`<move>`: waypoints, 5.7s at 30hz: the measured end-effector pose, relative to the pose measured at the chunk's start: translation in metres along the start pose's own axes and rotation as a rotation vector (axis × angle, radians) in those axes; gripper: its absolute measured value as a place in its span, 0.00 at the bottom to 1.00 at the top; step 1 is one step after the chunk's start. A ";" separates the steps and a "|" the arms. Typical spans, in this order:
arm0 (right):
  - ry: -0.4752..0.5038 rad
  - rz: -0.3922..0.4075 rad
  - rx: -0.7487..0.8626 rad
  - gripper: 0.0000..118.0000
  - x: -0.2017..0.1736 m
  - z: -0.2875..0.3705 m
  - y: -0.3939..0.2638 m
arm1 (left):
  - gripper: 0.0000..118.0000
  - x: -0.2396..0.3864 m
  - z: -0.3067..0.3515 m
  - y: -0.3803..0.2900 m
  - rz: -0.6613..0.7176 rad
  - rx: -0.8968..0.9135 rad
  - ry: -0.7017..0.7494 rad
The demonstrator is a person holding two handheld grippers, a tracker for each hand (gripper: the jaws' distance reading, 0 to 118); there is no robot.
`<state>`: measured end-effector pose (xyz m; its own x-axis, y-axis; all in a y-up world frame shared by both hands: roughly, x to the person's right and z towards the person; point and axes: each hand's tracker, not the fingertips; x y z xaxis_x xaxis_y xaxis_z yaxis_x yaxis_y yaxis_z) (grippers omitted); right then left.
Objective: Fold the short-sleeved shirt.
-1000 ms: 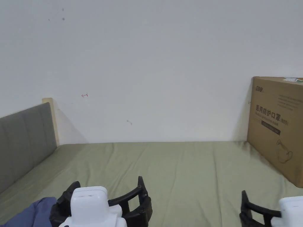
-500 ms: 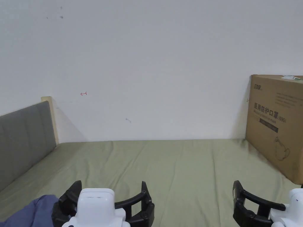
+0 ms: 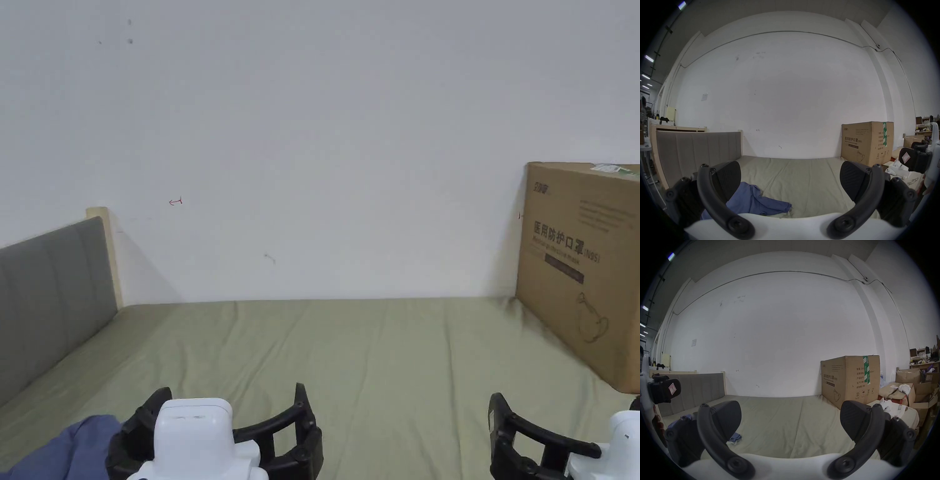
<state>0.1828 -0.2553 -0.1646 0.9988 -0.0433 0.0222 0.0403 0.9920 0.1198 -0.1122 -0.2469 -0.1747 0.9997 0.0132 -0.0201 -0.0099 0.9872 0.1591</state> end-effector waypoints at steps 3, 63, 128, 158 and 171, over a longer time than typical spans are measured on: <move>-0.008 -0.020 -0.018 1.00 0.000 -0.002 0.000 | 1.00 0.003 0.004 0.003 -0.019 0.004 0.003; 0.544 -0.083 -0.203 0.00 -0.177 -0.060 -0.015 | 0.01 -0.173 0.065 0.007 -0.048 -0.199 0.468; 0.002 -0.100 -0.371 0.00 0.099 -0.037 0.002 | 0.03 0.144 -0.236 -0.031 -0.090 -0.897 -0.704; -0.014 -0.133 -0.157 0.00 0.067 -0.035 -0.033 | 0.01 -0.027 -0.039 -0.043 0.047 -0.225 0.018; 0.059 -0.130 -0.269 0.00 0.057 -0.051 -0.034 | 0.00 -0.055 -0.178 -0.089 0.146 -0.836 -0.083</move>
<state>0.2396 -0.2851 -0.2176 0.9843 -0.1728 -0.0349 0.1658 0.9748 -0.1492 -0.1698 -0.3072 -0.3636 0.9852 0.1701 0.0217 -0.1190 0.7695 -0.6274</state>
